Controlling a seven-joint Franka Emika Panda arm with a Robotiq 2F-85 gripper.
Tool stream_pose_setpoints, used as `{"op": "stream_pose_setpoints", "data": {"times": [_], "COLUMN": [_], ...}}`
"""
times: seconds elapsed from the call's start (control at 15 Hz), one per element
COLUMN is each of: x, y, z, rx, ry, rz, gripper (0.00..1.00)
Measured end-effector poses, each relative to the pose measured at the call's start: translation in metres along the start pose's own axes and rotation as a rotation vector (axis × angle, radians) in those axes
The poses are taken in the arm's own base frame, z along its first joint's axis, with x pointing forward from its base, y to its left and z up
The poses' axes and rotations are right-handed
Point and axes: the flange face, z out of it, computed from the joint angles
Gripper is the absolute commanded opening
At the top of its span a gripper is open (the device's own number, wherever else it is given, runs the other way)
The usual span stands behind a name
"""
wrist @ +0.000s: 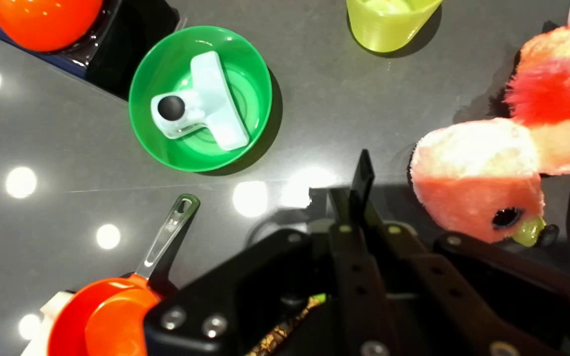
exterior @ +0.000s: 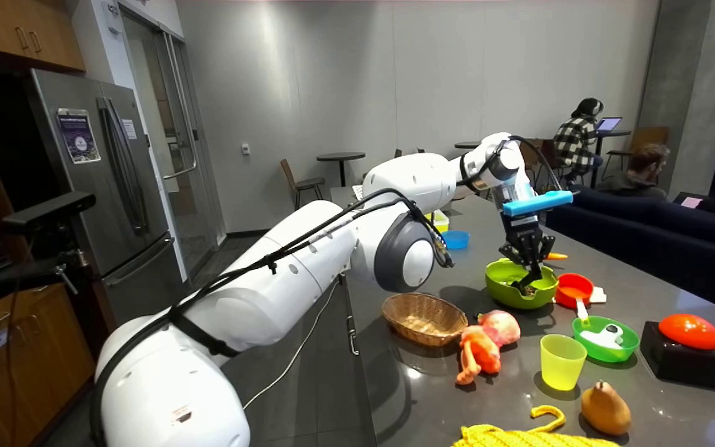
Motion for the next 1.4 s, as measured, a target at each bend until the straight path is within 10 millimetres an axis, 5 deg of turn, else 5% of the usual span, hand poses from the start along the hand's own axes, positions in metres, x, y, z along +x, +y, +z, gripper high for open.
{"op": "stream_pose_setpoints", "data": {"times": [0.87, 1.4], "x": [0.015, -0.006], "y": [-0.01, 0.015], "z": [-0.003, 0.028], "rx": [0.053, 0.076], "ry": [0.094, 0.1], "rz": [-0.02, 0.111], "gripper": [0.01, 0.01]}}
